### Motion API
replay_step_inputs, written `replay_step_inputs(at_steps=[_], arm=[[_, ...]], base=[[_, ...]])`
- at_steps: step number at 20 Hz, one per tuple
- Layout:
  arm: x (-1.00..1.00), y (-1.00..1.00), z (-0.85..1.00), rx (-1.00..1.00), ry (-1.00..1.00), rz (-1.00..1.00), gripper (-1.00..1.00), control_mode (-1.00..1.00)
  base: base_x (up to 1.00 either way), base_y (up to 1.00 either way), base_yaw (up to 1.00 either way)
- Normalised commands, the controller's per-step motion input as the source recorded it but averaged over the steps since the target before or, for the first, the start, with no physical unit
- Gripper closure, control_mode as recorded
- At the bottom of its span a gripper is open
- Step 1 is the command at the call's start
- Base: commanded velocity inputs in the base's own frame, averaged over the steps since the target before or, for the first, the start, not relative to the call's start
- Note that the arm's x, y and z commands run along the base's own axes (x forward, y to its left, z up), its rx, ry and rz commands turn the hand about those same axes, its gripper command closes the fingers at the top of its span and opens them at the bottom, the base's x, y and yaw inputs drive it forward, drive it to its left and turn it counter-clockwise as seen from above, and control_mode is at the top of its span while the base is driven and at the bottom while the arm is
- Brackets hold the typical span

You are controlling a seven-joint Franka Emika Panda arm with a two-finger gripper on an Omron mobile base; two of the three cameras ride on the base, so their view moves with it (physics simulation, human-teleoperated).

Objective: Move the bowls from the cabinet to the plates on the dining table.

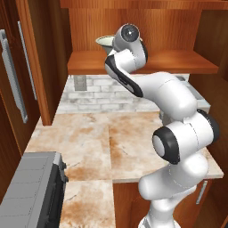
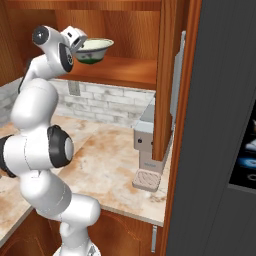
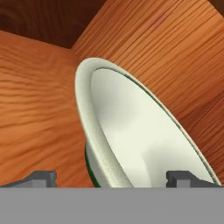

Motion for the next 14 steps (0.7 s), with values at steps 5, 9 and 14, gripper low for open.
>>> replay_step_inputs(at_steps=[5, 9, 14], arm=[[0.11, 0.01, -0.06, 0.0, 0.03, 0.0, -1.0, -1.0], [0.0, 0.0, -0.24, 0.0, 0.08, 0.0, -1.0, -1.0], [0.0, 0.0, -0.26, 0.0, 0.04, 0.0, -1.0, -1.0]], base=[[0.0, 0.0, 0.0], [0.0, 0.0, 0.0], [0.0, 0.0, 0.0]])
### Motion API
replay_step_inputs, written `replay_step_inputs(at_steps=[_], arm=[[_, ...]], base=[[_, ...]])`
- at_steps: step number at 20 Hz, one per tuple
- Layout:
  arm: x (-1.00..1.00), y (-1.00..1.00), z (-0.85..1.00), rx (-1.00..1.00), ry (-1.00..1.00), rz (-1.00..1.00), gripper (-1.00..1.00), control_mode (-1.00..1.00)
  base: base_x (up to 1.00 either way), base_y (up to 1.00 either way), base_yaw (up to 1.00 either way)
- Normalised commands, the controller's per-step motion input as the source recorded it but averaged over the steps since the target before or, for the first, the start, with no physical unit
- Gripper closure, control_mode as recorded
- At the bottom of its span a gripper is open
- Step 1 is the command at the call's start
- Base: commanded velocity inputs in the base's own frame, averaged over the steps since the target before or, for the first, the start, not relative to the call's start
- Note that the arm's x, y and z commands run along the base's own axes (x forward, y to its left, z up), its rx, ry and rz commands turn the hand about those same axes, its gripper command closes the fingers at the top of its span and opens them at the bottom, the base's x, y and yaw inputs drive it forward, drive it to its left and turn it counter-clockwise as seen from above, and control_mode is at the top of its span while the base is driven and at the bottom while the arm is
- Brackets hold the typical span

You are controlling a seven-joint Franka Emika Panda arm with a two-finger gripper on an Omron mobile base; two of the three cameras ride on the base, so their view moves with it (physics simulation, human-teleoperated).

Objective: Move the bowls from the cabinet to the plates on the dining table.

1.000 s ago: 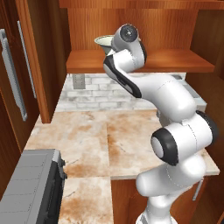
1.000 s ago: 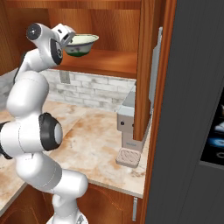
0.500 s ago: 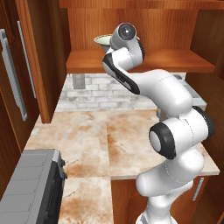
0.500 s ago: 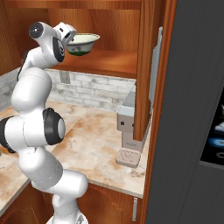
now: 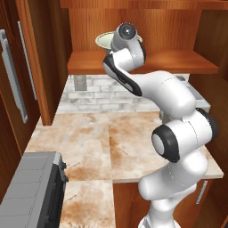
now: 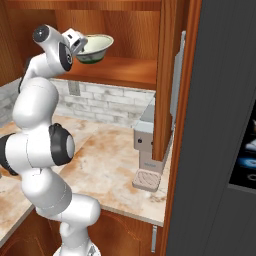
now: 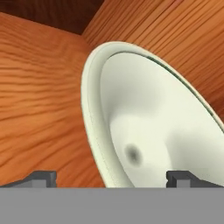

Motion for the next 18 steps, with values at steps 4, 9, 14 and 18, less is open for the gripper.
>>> replay_step_inputs(at_steps=[4, 9, 14, 18], arm=[[0.0, 0.0, -0.26, 0.0, 0.01, 0.0, -1.0, -1.0], [0.02, 0.01, -0.26, 0.0, 0.0, 0.0, -1.0, -1.0], [0.11, 0.1, -0.3, 0.0, 0.0, 0.0, 1.0, -1.0], [0.17, 0.15, -0.42, 0.0, 0.0, 0.0, 1.0, -1.0]], base=[[0.0, 0.0, 0.0], [0.0, 0.0, 0.0], [0.0, 0.0, 0.0], [0.0, 0.0, 0.0]])
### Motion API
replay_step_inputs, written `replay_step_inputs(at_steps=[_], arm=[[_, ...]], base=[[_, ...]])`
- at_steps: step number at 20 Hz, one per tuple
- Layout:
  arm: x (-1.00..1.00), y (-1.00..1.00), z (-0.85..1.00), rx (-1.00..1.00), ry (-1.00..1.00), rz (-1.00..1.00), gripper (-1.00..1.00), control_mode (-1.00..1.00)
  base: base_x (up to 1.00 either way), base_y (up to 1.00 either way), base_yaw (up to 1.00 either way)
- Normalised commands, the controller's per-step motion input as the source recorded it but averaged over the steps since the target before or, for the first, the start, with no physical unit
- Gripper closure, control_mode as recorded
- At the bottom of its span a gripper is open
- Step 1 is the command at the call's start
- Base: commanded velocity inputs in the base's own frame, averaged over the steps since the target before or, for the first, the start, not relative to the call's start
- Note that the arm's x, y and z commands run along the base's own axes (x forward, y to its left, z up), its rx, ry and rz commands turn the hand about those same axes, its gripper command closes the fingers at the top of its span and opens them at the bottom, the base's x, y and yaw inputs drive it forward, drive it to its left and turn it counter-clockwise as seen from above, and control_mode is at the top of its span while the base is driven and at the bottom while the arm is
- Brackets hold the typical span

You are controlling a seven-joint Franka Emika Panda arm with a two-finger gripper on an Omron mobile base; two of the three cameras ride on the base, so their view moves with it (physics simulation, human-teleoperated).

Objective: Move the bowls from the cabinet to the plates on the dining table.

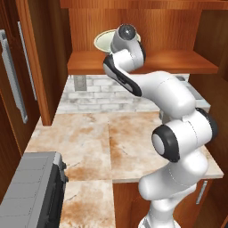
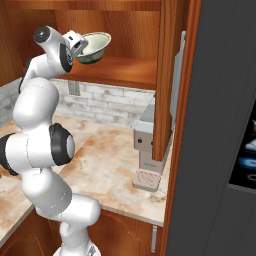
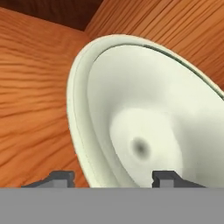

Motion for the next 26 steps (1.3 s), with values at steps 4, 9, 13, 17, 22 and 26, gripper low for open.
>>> replay_step_inputs(at_steps=[4, 9, 13, 17, 22, 26], arm=[[0.17, 0.11, -0.4, 0.0, 0.0, 0.0, 1.0, -1.0], [0.11, 0.06, -0.46, -0.05, -0.02, 0.0, 1.0, -1.0], [0.03, 0.01, -0.34, -0.12, -0.02, 0.0, 1.0, -1.0], [-0.1, 0.02, -0.32, -0.15, -0.03, 0.0, 1.0, -1.0], [-0.27, 0.0, -0.36, -0.13, -0.02, 0.0, 1.0, -1.0], [-0.38, 0.0, -0.25, -0.14, -0.02, 0.0, 1.0, -1.0]], base=[[0.0, 0.0, 0.0], [0.0, 0.0, 0.0], [0.0, 0.0, 0.0], [0.0, 0.0, 0.0], [0.0, 0.0, 0.0], [0.0, 0.0, 0.0]])
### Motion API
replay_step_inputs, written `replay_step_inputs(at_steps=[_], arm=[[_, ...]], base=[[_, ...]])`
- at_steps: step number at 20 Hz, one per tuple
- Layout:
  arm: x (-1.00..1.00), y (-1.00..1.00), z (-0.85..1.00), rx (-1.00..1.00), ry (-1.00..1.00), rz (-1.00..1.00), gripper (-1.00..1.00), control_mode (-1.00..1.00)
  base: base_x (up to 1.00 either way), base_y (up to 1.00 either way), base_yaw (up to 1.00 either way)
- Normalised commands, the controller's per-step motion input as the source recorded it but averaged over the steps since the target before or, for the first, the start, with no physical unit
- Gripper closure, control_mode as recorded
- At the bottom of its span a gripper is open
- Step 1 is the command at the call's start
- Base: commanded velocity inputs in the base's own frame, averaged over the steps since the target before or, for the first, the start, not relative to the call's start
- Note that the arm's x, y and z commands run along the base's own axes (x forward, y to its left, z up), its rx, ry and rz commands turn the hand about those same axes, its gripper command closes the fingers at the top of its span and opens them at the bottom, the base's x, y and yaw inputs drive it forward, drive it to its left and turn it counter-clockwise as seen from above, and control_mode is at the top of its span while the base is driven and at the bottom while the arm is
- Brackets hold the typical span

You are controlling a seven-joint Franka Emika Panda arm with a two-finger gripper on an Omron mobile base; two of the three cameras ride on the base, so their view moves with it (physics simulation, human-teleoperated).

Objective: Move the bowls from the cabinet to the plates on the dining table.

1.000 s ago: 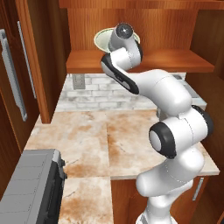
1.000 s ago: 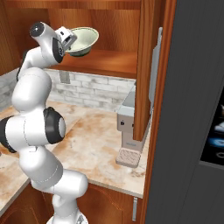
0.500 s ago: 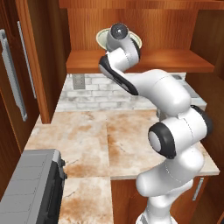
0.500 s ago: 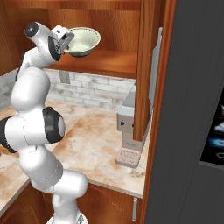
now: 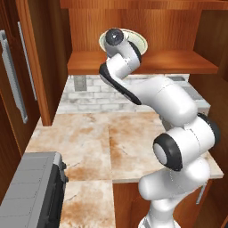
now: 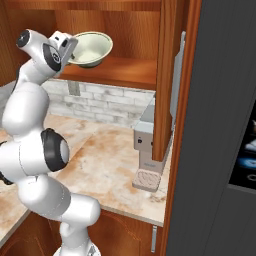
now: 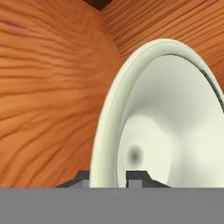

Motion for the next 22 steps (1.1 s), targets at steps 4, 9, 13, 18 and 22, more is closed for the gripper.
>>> replay_step_inputs(at_steps=[4, 9, 13, 18, 22], arm=[[-0.49, 0.0, -0.11, -0.13, -0.07, 0.0, 1.0, -1.0], [-0.54, -0.02, 0.0, -0.09, -0.04, 0.0, 1.0, -1.0], [-0.56, -0.09, 0.01, -0.06, 0.0, 0.0, 1.0, -1.0], [-0.54, -0.17, 0.07, -0.03, 0.0, 0.0, 1.0, -1.0], [-0.6, -0.14, 0.18, -0.01, 0.0, 0.0, 1.0, -1.0]], base=[[0.0, 0.0, 0.0], [0.0, 0.0, 0.0], [0.0, 0.0, 0.0], [0.0, 0.0, 0.0], [0.0, 0.0, 0.0]])
